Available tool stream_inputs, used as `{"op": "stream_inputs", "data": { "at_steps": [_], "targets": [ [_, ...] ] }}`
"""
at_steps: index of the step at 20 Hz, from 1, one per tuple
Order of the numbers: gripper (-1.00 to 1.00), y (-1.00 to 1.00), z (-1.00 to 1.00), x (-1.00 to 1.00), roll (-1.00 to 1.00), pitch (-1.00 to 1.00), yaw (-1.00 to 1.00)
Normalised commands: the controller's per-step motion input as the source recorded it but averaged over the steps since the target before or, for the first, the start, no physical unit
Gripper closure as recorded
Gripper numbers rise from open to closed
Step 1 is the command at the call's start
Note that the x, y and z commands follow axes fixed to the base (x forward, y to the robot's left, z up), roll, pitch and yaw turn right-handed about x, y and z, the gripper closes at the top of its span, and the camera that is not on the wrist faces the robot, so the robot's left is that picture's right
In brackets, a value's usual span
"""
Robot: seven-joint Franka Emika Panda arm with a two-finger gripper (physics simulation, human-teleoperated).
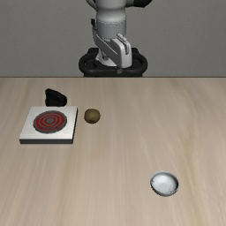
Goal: Pick up the kiwi and place it on the white bowl with the stove turned on
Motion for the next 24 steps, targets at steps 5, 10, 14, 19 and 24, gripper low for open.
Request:
{"op": "stream_inputs", "data": {
  "at_steps": [5, 10, 14, 19, 24],
  "targets": [
    [-1.00, 0.00, 0.00, 0.00, 0.00, 0.00, -0.45],
    [-1.00, 0.00, 0.00, 0.00, 0.00, 0.00, -0.40],
    [-1.00, -1.00, 0.00, 0.00, 0.00, 0.00, 0.00],
    [-1.00, -0.60, 0.00, -0.40, 0.00, 0.00, 0.00],
    [-1.00, 0.20, -0.80, 0.00, 0.00, 0.00, 0.00]
  ]
}}
